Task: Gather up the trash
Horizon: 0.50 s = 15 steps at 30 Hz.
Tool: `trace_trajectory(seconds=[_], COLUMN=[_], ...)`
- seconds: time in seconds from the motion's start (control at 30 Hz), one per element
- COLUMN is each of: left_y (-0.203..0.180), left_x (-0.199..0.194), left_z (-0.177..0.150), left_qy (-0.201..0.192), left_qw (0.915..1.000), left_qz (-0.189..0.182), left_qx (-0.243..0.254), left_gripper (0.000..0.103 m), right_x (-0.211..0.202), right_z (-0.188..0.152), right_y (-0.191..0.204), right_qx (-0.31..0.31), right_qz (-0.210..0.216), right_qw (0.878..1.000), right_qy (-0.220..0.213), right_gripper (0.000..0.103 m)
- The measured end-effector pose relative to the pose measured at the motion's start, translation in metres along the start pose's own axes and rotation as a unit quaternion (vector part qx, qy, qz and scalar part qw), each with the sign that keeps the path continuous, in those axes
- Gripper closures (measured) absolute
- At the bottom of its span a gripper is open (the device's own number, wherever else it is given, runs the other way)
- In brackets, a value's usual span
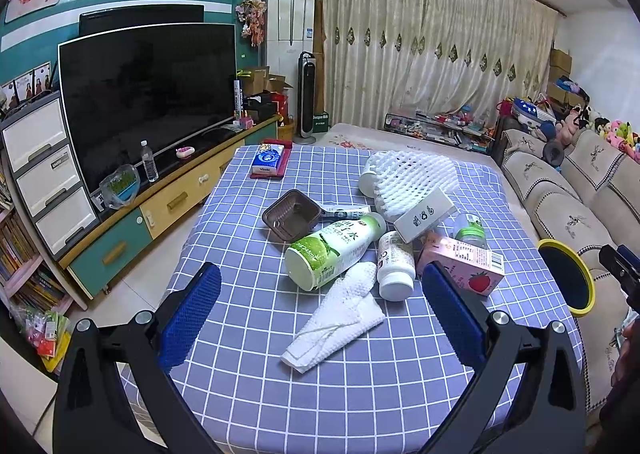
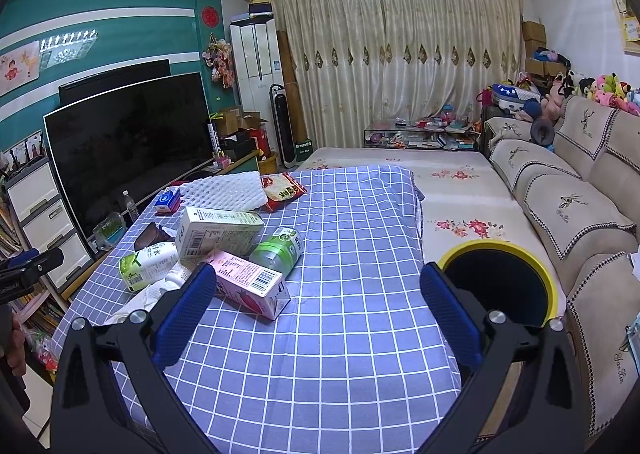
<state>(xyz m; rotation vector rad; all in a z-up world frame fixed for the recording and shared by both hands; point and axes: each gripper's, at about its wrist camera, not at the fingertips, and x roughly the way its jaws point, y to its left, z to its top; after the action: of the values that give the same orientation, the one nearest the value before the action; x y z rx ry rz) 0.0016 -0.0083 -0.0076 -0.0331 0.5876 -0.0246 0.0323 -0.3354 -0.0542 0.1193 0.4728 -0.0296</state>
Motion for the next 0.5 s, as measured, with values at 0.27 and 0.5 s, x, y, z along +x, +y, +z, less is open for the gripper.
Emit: trace_trajectory(seconds=[0.27, 0.5], left_y=[-0.0018, -0.0041], left_x=[0.0040, 0.0022], left_z=[-0.0027, -0.0017], left_qy=[0.006, 0.002], left_qw=[1.0000, 1.0000], left_qz=[-0.002, 0.000], left_qx=[0.002, 0.008], left_gripper=[0.004, 0.004], right_x=[0.0027, 0.0037], right_z=[-0.0009, -0.0038], right_y=[0.0001, -0.0003], right_qx=[0.001, 0.003], right_qz=[0.000, 0.001], right_qw=[1.000, 1.000], right_qy=[0.002, 0.007], right_gripper=[0.006, 0.006])
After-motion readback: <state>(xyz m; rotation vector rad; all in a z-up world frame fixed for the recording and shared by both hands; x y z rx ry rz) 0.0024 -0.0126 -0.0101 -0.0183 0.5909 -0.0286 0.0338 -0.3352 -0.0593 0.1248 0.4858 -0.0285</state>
